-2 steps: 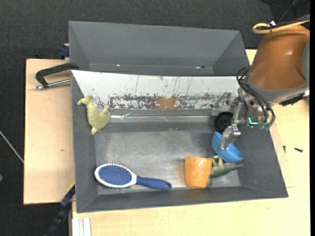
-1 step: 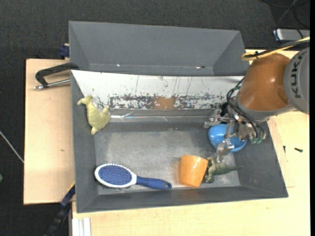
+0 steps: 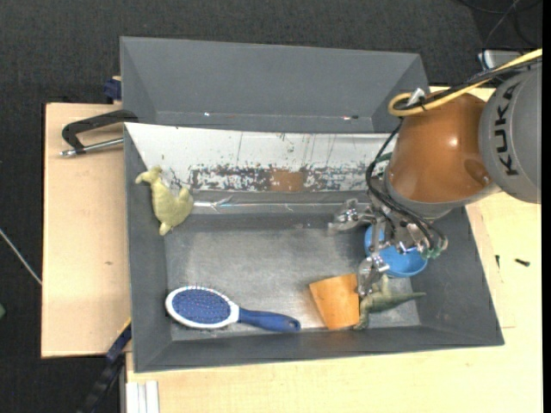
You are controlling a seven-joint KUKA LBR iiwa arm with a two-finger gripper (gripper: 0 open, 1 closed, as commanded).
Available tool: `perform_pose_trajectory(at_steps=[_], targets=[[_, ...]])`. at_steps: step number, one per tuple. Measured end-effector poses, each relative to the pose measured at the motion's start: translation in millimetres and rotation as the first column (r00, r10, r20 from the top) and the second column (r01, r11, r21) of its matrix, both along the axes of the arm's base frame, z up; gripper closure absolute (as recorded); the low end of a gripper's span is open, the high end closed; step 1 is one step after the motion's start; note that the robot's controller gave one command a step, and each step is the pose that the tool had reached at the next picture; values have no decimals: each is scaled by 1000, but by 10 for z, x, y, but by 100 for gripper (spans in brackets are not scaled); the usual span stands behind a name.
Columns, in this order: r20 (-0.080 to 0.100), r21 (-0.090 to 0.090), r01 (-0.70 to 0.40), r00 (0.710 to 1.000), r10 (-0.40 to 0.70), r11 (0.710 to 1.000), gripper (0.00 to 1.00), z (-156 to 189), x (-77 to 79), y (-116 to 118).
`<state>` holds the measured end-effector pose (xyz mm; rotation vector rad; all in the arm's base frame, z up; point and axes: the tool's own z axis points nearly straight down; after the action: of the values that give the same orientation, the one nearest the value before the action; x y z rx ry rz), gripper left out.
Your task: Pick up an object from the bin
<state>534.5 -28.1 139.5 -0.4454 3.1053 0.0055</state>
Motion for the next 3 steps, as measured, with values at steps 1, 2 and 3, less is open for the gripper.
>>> perform_pose_trajectory(at_steps=[1,2,3], targets=[[-7,-2,-136,991,136,991,0,-637,-111,-1012],[-4,-2,-138,990,138,990,100,-623,-103,-996],[8,-7,-72,997,72,997,100,449,-97,-936]])
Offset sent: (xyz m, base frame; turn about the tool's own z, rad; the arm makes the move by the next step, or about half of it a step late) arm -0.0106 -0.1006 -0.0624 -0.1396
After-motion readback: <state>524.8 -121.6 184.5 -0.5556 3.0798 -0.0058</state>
